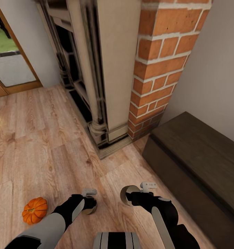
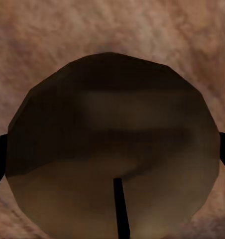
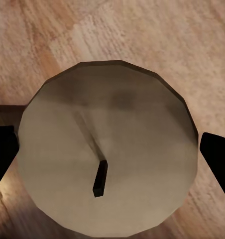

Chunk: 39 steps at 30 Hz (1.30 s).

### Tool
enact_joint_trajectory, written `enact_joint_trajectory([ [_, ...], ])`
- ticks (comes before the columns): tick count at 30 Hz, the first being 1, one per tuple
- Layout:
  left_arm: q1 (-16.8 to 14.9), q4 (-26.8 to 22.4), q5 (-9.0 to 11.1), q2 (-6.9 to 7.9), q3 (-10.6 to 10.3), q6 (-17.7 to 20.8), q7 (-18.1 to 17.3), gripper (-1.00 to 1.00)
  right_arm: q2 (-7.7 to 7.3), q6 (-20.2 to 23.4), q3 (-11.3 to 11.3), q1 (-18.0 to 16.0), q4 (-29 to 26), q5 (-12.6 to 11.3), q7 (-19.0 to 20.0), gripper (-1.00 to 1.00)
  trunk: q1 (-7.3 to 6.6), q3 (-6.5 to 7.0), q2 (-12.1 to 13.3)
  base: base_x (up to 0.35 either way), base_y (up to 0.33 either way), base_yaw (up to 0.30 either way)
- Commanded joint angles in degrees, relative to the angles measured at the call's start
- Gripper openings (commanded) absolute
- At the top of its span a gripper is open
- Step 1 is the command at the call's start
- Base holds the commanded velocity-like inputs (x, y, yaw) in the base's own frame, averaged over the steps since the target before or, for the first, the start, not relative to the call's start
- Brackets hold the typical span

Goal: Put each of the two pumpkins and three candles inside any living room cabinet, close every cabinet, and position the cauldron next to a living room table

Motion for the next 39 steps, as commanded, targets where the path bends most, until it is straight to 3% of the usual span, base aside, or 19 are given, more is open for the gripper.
enact_joint_trajectory([
  [1, 0.01, -0.08, 0.60, 0.03, -0.44, 0.35, 0.40, -1.00, 0.00, 0.18, 0.04, -0.03, -0.05, -0.61, -0.59, -1.00, -0.03, 0.19, 0.00, 0.000, 0.000, 0.000],
  [11, 0.01, -0.01, 0.64, 0.18, -0.33, 0.45, 0.48, -1.00, 0.00, 0.20, 0.04, -0.03, -0.05, -0.53, -0.59, -1.00, -0.29, 2.40, 0.14, -0.011, 0.000, 0.000],
  [39, 0.01, -0.89, 0.97, 0.65, -0.32, 0.62, 0.75, -1.00, 0.00, 0.27, -0.14, -0.06, 0.71, 0.05, -0.83, -1.00, -1.01, 8.61, 0.51, -0.130, 0.000, 0.000],
])
